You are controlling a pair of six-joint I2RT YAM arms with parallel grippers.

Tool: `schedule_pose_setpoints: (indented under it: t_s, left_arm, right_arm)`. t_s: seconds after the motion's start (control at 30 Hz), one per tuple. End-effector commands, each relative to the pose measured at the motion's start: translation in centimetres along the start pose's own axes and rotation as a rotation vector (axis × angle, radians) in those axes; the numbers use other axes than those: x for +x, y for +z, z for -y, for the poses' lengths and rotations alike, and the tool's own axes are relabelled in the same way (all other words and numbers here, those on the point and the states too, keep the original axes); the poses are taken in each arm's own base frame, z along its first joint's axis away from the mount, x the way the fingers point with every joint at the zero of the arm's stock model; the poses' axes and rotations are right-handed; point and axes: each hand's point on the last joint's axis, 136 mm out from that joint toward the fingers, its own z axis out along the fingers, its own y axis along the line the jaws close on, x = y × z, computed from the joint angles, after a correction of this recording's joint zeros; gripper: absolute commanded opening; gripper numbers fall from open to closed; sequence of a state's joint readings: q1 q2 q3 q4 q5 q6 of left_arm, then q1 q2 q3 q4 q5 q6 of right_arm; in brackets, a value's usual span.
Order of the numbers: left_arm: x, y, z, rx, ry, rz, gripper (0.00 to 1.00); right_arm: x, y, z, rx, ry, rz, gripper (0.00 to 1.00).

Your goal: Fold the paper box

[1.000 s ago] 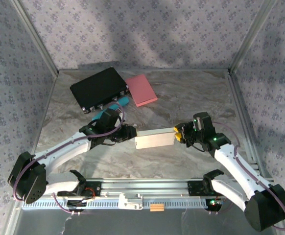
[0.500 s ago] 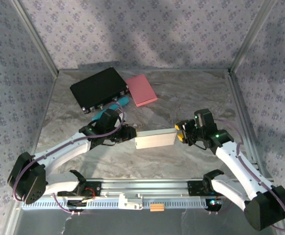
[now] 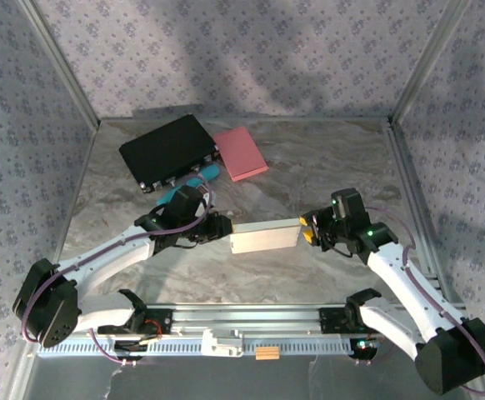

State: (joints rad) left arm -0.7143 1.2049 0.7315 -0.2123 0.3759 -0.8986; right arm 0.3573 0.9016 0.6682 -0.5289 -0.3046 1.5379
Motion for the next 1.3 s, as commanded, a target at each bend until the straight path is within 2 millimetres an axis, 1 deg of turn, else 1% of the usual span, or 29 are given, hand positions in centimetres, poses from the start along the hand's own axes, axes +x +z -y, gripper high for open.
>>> schedule_pose_setpoints:
  t_s: [0.0, 0.13, 0.3, 0.37, 0.4, 0.7, 0.8, 0.87, 0.93, 1.0, 1.07, 1.17, 1.27]
  left_arm:
    - [2.3, 0.6, -3.5, -0.134, -0.024, -0.075, 0.24]
    - [2.3, 0.7, -3.4, -0.131, -0.020, -0.079, 0.24]
    - [2.3, 0.9, -3.2, -0.128, -0.018, -0.081, 0.24]
    - [2.3, 1.0, -3.1, -0.128, -0.017, -0.082, 0.24]
    - [2.3, 1.0, -3.1, -0.129, -0.017, -0.083, 0.24]
    - [2.5, 1.2, -3.0, -0.127, -0.015, -0.083, 0.23]
    - [2.6, 1.3, -2.9, -0.125, -0.005, -0.086, 0.23]
    - [2.7, 1.5, -2.8, -0.127, 0.013, -0.095, 0.23]
    - [2.8, 1.6, -2.7, -0.141, 0.042, -0.106, 0.22]
    - [2.7, 1.6, -2.6, -0.147, 0.056, -0.100, 0.22]
    - [2.3, 1.5, -2.4, -0.150, 0.061, -0.078, 0.22]
    - [1.8, 1.4, -1.8, -0.145, 0.079, -0.060, 0.22]
    - [1.8, 1.5, -1.1, -0.148, 0.118, -0.059, 0.22]
  right_arm:
    - [-0.1, 0.4, 1.2, 0.027, 0.038, -0.007, 0.34]
    - [0.0, 0.4, 1.6, 0.048, 0.042, -0.009, 0.32]
    - [0.7, 0.8, 2.6, 0.102, 0.037, -0.042, 0.30]
    - [1.1, 1.0, 3.1, 0.127, 0.040, -0.055, 0.29]
    - [1.1, 1.0, 3.9, 0.161, 0.046, -0.054, 0.28]
    - [1.2, 1.1, 6.1, 0.269, 0.049, -0.050, 0.25]
    - [1.2, 1.3, 6.4, 0.288, 0.047, -0.057, 0.25]
    - [1.1, 1.4, 5.9, 0.278, 0.039, -0.053, 0.25]
    - [1.0, 1.3, 4.7, 0.256, 0.019, -0.046, 0.27]
    - [0.7, 0.8, 2.7, 0.207, -0.026, -0.022, 0.35]
    - [0.5, 0.0, 0.6, 0.163, -0.071, 0.006, 0.46]
    - [0.5, -0.8, -1.1, 0.112, -0.091, 0.028, 0.59]
    - [1.0, -0.8, -1.7, 0.060, -0.062, 0.024, 0.63]
